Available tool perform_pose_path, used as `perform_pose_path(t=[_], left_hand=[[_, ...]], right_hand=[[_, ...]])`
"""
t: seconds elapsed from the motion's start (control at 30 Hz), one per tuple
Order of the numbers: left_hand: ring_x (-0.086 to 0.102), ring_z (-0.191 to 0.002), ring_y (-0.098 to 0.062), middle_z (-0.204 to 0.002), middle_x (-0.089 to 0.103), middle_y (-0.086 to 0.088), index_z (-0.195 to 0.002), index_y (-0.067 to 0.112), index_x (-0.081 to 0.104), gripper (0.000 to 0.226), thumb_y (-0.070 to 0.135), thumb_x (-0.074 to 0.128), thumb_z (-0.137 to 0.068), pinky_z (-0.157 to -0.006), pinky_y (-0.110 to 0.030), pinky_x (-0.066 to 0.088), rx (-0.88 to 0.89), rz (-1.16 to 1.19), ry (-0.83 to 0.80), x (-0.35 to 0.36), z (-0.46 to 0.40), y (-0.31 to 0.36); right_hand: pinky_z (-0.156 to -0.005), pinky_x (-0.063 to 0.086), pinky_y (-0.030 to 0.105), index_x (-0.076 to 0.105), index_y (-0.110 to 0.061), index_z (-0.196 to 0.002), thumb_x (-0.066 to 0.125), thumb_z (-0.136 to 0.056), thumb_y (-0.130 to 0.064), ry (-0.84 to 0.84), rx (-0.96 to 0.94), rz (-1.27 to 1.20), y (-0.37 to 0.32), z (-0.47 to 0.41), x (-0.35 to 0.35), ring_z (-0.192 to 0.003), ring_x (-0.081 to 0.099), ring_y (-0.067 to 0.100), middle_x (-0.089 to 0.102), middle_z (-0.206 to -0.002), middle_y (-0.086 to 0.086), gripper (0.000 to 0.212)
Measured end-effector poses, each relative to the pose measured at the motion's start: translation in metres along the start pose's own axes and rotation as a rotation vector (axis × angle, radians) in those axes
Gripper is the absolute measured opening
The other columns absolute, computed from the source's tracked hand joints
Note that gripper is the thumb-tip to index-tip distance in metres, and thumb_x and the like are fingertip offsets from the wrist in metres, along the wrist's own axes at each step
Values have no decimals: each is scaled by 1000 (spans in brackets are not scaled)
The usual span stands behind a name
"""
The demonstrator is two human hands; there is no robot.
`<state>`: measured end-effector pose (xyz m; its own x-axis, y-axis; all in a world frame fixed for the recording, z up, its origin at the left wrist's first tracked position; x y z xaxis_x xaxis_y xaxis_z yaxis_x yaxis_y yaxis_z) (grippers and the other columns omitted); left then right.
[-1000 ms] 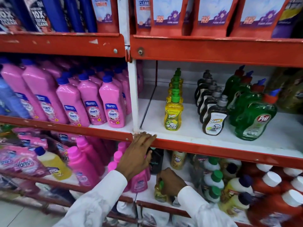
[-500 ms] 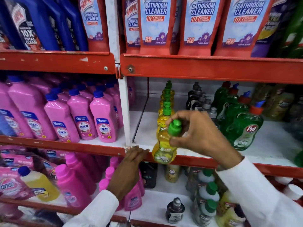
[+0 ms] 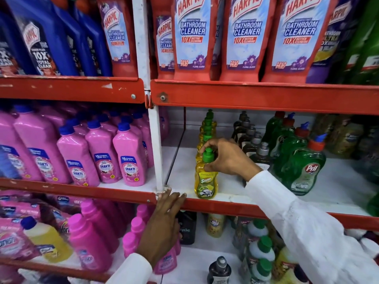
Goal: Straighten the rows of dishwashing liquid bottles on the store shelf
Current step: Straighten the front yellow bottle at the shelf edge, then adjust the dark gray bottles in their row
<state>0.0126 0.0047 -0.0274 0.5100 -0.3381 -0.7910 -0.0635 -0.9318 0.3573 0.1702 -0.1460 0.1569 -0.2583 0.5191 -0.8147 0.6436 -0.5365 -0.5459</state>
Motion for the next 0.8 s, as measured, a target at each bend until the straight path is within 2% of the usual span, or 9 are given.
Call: perform_pose_path(t=[0.07, 0.1, 0.17, 0.27, 0.37, 0.43, 0.5, 0.6, 0.8], left_hand=[[25, -149, -27, -153, 43, -4, -152, 25, 33, 74, 14, 60, -83, -126, -38, 3, -12, -101, -7, 0, 0, 6], [29, -147, -30, -150, 46, -5, -151, 23, 35, 73, 20, 60, -82, -126, -46, 7, -21, -152, -11, 0, -1, 10], [36, -142, -33, -145, 50, -6, -148, 21, 39, 70, 27, 59, -82, -122, -58, 17, -30, -211, -18, 2, -4, 19], [43, -135, -34, -138, 53, -10, -144, 16, 43, 67, 27, 61, -81, -117, -61, 27, 10, -222, -12, 7, -9, 32], [41, -137, -33, -139, 51, -11, -142, 12, 44, 63, 23, 61, -83, -120, -53, 24, 17, -133, 1, 15, -11, 39], [37, -141, -33, -144, 49, -11, -142, 10, 44, 61, 21, 60, -84, -122, -52, 24, 19, -84, 8, 20, -11, 44], [32, -144, -35, -147, 46, -12, -144, 8, 42, 63, 20, 61, -85, -122, -53, 23, 0, -45, 15, 25, -9, 47], [26, -147, -34, -150, 42, -14, -147, 8, 39, 68, 18, 65, -84, -124, -49, 20, -19, -27, 37, 28, -6, 49], [21, -149, -32, -152, 38, -13, -149, 10, 34, 71, 19, 61, -85, -125, -47, 18, -44, -35, 25, 28, -5, 51]], right_hand=[[-93, 56, 36, 65, -42, -100, 84, -53, -32, 3, 0, -26, 7, -2, 4, -107, 63, 15, 71, -107, -7, 52], [-93, 57, 38, 64, -44, -103, 83, -54, -31, 10, -14, -36, 10, 0, 5, -106, 64, 15, 71, -108, -8, 55], [-86, 57, 26, 64, -41, -115, 84, -61, -22, 51, -48, -67, 11, 11, 4, -95, 66, 10, 71, -111, -7, 61], [-77, 45, 4, 61, -29, -126, 84, -69, -13, 210, -129, -153, 15, 44, 1, -91, 59, -2, 69, -115, -7, 64], [-78, 51, 11, 65, -29, -117, 84, -73, -16, 419, -119, -266, 35, 92, 19, -90, 63, 1, 69, -109, -11, 50], [-75, 56, 18, 68, -27, -107, 84, -75, -16, 469, -45, -346, 56, 124, 46, -85, 68, 7, 71, -100, -12, 37], [-76, 60, 25, 70, -25, -103, 84, -76, -16, 417, 60, -416, 85, 151, 85, -84, 71, 8, 74, -95, -11, 32], [-84, 59, 31, 70, -23, -108, 81, -78, -21, 295, 183, -390, 124, 173, 141, -92, 70, 5, 75, -103, -10, 32], [-92, 53, 32, 67, -13, -120, 78, -68, -30, 72, 395, -289, 155, 183, 219, -104, 67, 21, 71, -113, 4, 55]])
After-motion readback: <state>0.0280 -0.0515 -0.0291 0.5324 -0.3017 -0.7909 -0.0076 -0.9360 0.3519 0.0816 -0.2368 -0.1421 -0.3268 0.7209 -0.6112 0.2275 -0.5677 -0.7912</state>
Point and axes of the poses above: each hand's wrist, its own z-axis away from the middle knuckle, its own x-axis out of the palm, y = z × x, the point moved 2 cm from there along -z, towards the middle knuckle
